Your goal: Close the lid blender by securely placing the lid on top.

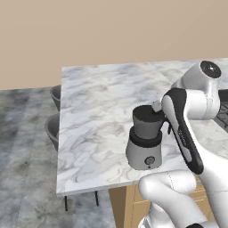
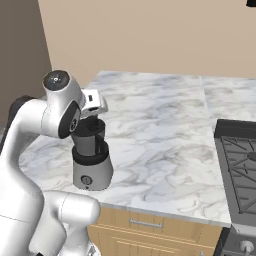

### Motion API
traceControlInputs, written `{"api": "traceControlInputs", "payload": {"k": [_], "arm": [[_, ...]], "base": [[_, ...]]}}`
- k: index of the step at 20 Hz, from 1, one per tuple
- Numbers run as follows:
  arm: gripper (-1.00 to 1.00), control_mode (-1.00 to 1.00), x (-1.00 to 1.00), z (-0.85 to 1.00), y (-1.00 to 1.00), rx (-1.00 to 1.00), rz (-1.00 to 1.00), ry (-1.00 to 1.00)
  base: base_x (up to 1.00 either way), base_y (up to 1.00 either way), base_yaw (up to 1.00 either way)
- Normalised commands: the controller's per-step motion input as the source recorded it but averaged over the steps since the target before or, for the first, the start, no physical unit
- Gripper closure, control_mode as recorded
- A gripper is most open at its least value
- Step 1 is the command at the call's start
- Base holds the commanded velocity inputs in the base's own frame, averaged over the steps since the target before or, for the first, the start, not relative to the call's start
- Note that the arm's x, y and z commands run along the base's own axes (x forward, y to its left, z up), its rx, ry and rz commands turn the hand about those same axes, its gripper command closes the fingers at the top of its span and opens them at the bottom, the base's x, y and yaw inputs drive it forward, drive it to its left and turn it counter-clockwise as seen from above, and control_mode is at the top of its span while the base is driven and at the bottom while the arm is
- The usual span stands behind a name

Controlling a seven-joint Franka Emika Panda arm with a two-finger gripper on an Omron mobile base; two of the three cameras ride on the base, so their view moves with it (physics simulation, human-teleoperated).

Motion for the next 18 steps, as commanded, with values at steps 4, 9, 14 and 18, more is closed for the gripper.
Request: {"api": "traceControlInputs", "payload": {"k": [4,9,14,18], "arm": [[-1.0,-1.0,-0.46,0.22,0.01,0.0,-0.01,-0.09],[-1.0,-1.0,-0.29,0.35,0.1,0.0,-0.03,-0.03],[-1.0,-1.0,-0.2,0.29,0.15,0.0,-0.04,0.0],[-1.0,-1.0,-0.17,0.21,0.15,0.0,-0.04,0.0]], "base": [[0.0,0.0,0.0],[0.0,0.0,0.0],[0.0,0.0,0.0],[0.0,0.0,0.0]]}}
